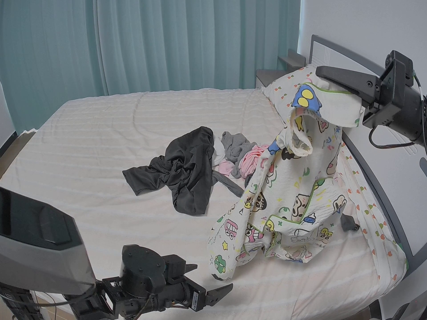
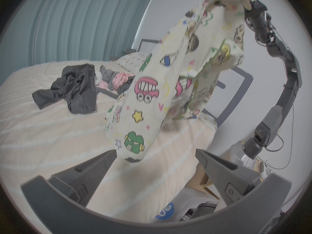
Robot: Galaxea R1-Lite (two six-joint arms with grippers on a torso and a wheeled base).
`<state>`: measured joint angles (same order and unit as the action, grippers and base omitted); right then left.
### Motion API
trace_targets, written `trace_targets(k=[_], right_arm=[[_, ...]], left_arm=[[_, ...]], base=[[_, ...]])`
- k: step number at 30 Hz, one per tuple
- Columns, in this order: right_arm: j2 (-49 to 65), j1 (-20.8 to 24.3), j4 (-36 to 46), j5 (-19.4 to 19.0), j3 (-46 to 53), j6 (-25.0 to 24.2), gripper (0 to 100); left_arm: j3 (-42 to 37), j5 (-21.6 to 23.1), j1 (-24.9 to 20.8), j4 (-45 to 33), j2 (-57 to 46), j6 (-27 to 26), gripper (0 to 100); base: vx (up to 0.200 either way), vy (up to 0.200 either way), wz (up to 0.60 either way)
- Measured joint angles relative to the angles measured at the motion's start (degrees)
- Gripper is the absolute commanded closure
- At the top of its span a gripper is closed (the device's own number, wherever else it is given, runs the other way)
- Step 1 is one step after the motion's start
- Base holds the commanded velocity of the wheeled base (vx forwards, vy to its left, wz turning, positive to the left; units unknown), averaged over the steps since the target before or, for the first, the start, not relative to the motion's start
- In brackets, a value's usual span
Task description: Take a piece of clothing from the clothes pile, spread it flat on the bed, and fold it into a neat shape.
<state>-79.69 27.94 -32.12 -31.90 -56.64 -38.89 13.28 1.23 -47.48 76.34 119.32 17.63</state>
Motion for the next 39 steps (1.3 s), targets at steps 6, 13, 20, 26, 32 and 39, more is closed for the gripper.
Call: trace_targets(k=[6, 13, 20, 26, 32, 39], right_arm=[[-0.63, 0.04, 0.11, 0.02, -1.07, -0.02, 100], [-1.23, 0.11, 0.18, 0.10, -1.79, -0.04, 100], [-1.97, 0.06, 0.16, 0.11, -2.60, -0.04, 100], [-2.47, 0.13, 0.18, 0.16, -3.25, -0.04, 100], [-2.76, 0.11, 0.18, 0.67, -3.39, -0.04, 100], [-2.76, -0.33, 0.18, 0.73, -3.39, -0.04, 100]], left_arm=[[4.00, -6.80, -0.59, 2.68, 5.75, 1.52, 0], [9.05, -12.03, -0.65, 7.69, 12.59, 2.73, 0], [13.13, -12.36, -0.72, 9.80, 17.90, 4.24, 0], [15.63, -13.74, -0.28, 12.37, 21.92, 4.43, 0], [15.69, -15.26, -0.11, 12.62, 24.33, 4.43, 100], [14.20, -15.37, -0.11, 12.67, 25.05, 4.40, 100]], base=[[0.000, 0.000, 0.00], [0.000, 0.000, 0.00], [0.000, 0.000, 0.00], [0.000, 0.000, 0.00], [0.000, 0.000, 0.00], [0.000, 0.000, 0.00]])
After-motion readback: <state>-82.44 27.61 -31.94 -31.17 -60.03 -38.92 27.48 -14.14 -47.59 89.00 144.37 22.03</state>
